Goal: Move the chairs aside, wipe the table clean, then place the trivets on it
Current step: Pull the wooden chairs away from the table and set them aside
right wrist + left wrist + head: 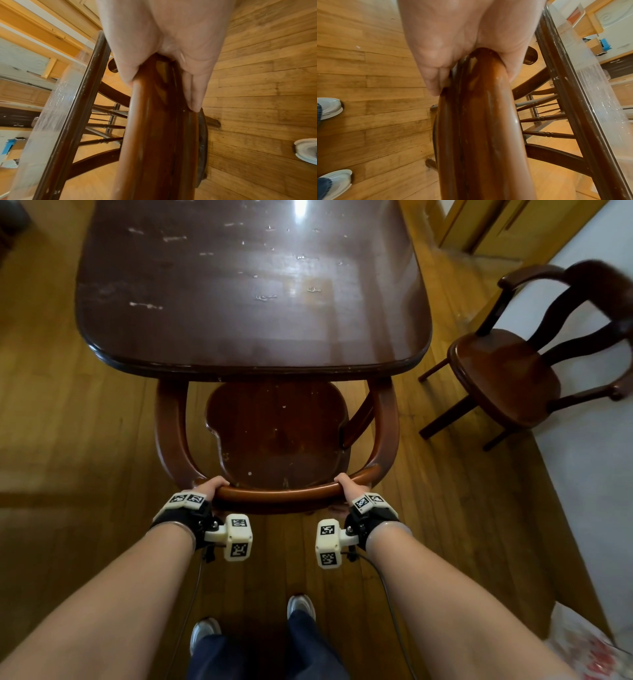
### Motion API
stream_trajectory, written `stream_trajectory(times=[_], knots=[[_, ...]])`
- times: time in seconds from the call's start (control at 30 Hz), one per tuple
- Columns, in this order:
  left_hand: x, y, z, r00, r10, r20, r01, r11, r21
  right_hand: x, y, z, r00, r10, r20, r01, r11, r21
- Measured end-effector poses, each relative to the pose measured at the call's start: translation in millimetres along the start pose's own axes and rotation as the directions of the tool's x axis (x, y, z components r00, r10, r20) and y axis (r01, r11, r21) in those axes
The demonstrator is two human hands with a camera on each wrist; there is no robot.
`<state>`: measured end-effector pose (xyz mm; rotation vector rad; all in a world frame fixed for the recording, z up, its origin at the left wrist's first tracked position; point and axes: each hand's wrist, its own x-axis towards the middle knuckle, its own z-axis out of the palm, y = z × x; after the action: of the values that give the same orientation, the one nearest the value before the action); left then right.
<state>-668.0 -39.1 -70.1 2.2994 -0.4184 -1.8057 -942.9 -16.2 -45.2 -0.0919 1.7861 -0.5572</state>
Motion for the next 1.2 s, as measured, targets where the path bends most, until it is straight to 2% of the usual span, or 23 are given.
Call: stream_trajectory(times=[0.17, 0.37, 0.43, 0.57, 0.7, 0.8, 0.87, 0.93, 0.97, 1.0, 1.03, 1.07, 1.1, 1.2], knots=[[-0.2, -3.4, 1.0, 1.0, -0.008, -0.017, 0.008, 1.0, 0.026, -8.0, 2.8, -3.3, 1.0, -0.002, -0.026, 0.002, 1.0, -0.001], [2.5, -16.5, -2.5, 0.99, 0.043, -0.135, -0.023, 0.989, 0.148, 24.8, 22.8, -4.2, 0.993, -0.04, -0.11, 0.014, 0.975, -0.223], [-8.2, -17.8, 0.8, 0.982, 0.027, -0.189, 0.005, 0.986, 0.166, 2.4, 18.2, -2.9, 0.991, -0.042, -0.126, 0.008, 0.967, -0.256], [-41.1, -17.7, 12.7, 0.966, 0.09, -0.243, -0.043, 0.98, 0.192, -27.9, 5.1, -9.5, 0.987, -0.084, -0.138, 0.022, 0.916, -0.4], [-61.3, -18.9, 16.8, 0.958, 0.201, -0.206, -0.127, 0.938, 0.322, -53.9, -2.5, -12.1, 0.984, -0.127, -0.127, 0.034, 0.823, -0.566], [-86.1, -24.8, 14.7, 0.945, 0.302, -0.13, -0.208, 0.856, 0.474, -88.0, -2.2, -10.3, 0.987, -0.112, -0.119, 0.008, 0.76, -0.65], [-99.0, -27.1, 18.1, 0.937, 0.344, -0.053, -0.256, 0.783, 0.566, -97.7, -6.5, -8.8, 0.987, -0.132, -0.086, 0.023, 0.664, -0.747], [-102.9, -18.7, 18.9, 0.929, 0.368, -0.03, -0.27, 0.734, 0.624, -113.2, -17.4, 2.8, 0.982, -0.188, 0.033, 0.124, 0.492, -0.862], [-106.4, -21.4, 7.7, 0.916, 0.401, -0.028, -0.285, 0.696, 0.659, -129.0, -12.3, 14.7, 0.974, -0.213, 0.073, 0.167, 0.47, -0.867], [-136.4, -41.2, -71.0, 0.892, 0.438, -0.114, -0.289, 0.745, 0.602, -196.3, -13.4, 81.1, 0.935, -0.298, 0.194, 0.298, 0.358, -0.885], [-138.2, -39.7, -68.3, 0.875, 0.473, -0.107, -0.297, 0.697, 0.652, -200.0, -11.8, 85.9, 0.903, -0.346, 0.255, 0.377, 0.352, -0.856], [-133.6, -34.7, -67.4, 0.862, 0.497, -0.1, -0.308, 0.669, 0.677, -201.4, -14.8, 92.7, 0.886, -0.369, 0.282, 0.402, 0.305, -0.863], [-138.8, -31.2, -68.2, 0.851, 0.517, -0.093, -0.316, 0.645, 0.696, -197.5, -16.6, 100.4, 0.862, -0.38, 0.337, 0.435, 0.212, -0.875], [-145.2, -32.7, -74.7, 0.847, 0.531, -0.022, -0.337, 0.568, 0.751, -197.1, -14.5, 119.0, 0.842, -0.328, 0.429, 0.456, 0.007, -0.89]])
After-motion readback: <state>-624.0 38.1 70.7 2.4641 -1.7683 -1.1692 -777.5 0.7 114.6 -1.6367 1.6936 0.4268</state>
